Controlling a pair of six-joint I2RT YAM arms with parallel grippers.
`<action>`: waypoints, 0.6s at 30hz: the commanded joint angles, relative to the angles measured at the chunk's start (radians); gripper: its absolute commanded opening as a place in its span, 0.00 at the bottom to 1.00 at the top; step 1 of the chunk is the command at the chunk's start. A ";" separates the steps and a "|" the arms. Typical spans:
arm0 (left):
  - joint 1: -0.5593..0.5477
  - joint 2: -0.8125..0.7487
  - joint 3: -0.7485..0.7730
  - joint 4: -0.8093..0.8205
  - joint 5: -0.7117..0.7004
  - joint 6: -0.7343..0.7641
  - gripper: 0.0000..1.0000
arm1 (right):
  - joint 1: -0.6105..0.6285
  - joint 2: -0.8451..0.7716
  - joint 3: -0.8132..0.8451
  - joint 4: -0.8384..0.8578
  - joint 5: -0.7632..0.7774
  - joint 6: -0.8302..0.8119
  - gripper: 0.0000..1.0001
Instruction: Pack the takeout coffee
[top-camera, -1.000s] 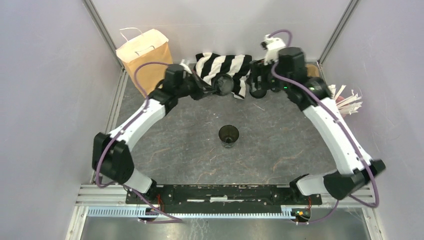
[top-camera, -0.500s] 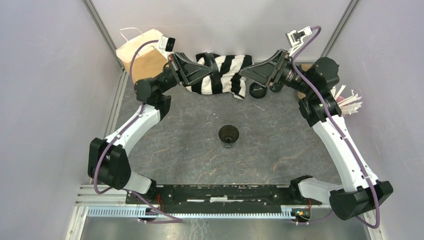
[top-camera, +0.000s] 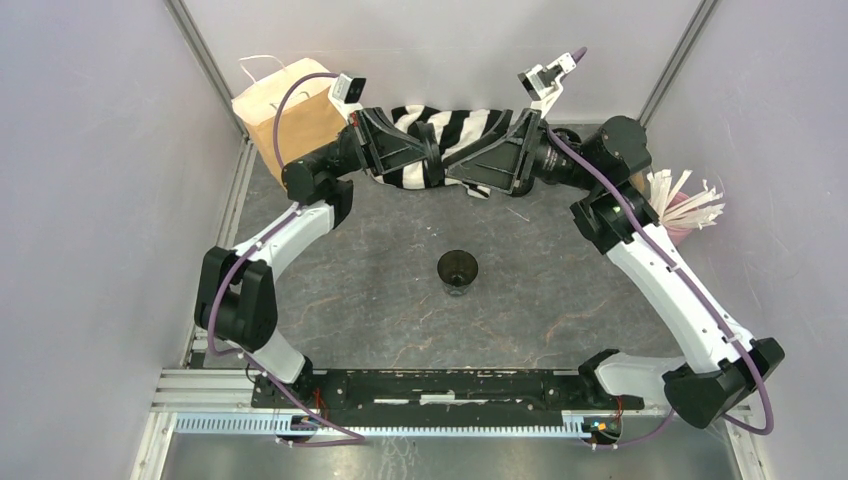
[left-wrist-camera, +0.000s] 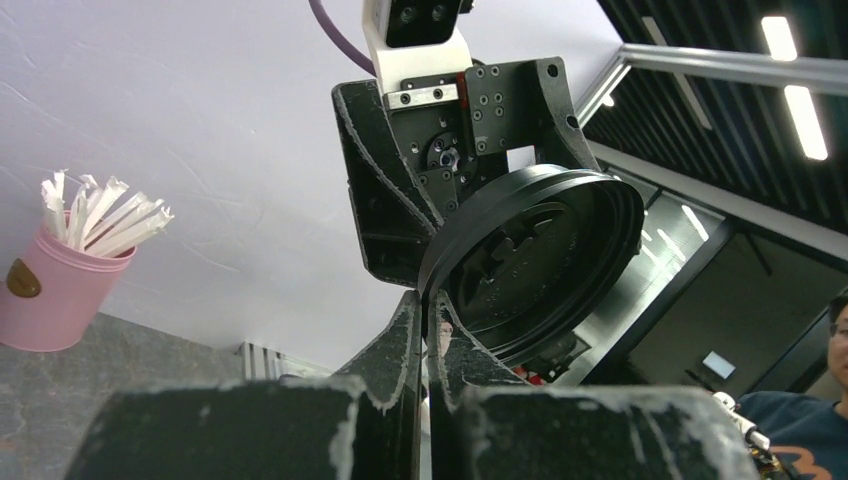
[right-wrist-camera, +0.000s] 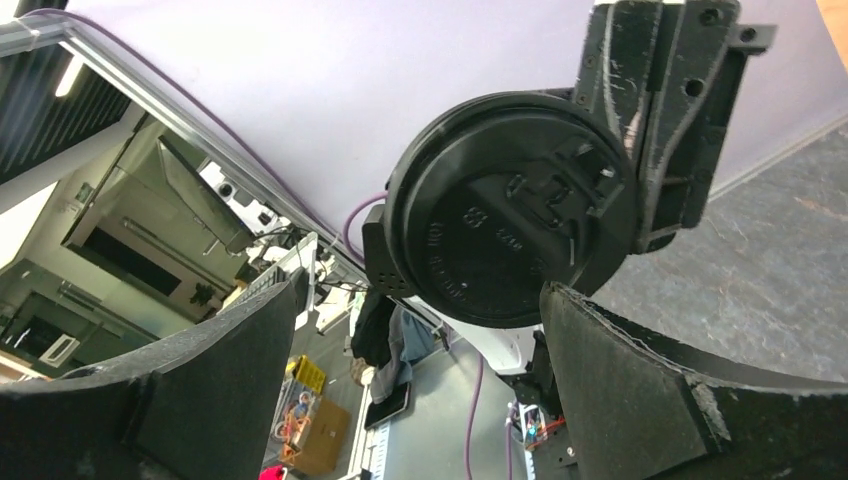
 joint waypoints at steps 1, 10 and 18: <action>-0.002 -0.024 0.044 0.257 0.053 0.081 0.02 | 0.003 -0.025 -0.007 -0.065 0.038 -0.026 0.98; -0.004 -0.040 0.046 0.258 0.075 0.094 0.02 | 0.003 0.007 -0.015 -0.012 0.042 0.064 0.98; -0.011 -0.050 0.033 0.258 0.085 0.099 0.02 | 0.004 0.033 -0.014 0.035 0.051 0.109 0.98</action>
